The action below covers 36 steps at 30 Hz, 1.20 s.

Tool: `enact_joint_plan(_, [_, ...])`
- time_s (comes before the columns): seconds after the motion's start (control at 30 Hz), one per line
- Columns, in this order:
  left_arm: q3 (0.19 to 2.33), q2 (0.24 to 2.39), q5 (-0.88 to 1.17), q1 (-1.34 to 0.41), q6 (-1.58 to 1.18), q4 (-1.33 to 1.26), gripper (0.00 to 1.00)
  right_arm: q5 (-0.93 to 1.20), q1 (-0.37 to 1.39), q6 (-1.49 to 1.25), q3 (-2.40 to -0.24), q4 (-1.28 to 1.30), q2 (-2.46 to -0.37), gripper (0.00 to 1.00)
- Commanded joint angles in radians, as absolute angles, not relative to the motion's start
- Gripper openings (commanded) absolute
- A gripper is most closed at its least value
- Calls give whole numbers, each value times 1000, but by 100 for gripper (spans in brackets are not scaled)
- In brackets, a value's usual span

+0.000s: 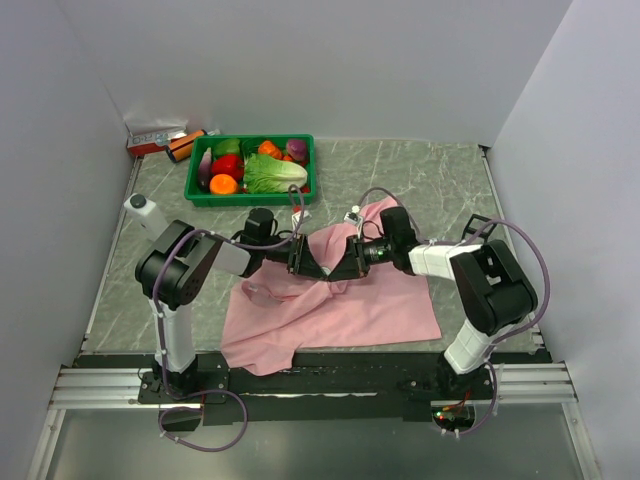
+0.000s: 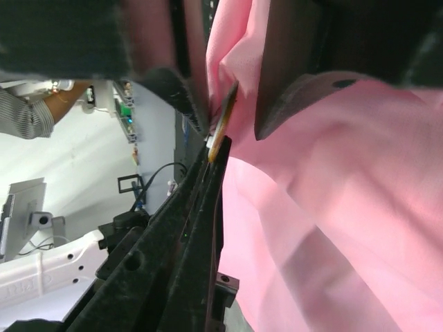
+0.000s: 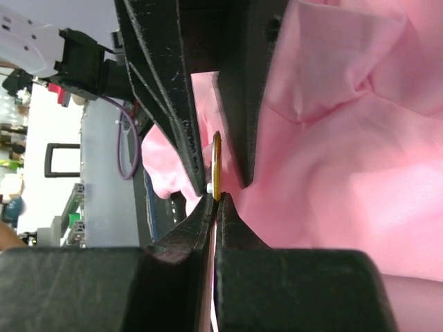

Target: Remove the brooch from the garment

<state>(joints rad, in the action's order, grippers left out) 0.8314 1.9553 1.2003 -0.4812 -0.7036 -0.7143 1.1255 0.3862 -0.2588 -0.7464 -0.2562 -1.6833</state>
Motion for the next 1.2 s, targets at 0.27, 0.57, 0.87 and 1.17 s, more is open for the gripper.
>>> enact_joint_plan(0.27, [853,1859,1243,-394,-626,-612,100,815,432,-78,-736,-193,-1421,0])
enact_joint_plan(0.57, [917,1796,1126,-328,-428,-315,93,546,595,81,-650,-353,-1328,0])
enact_joint_plan(0.87, [911,1729,1203,-350,-375,-320,74,506,630,5,-703,-307,-1367,0])
enact_joint_plan(1.17, [916,1666,1238,-327,-128,-99,75,874,546,-221,-772,-181,-1453,0])
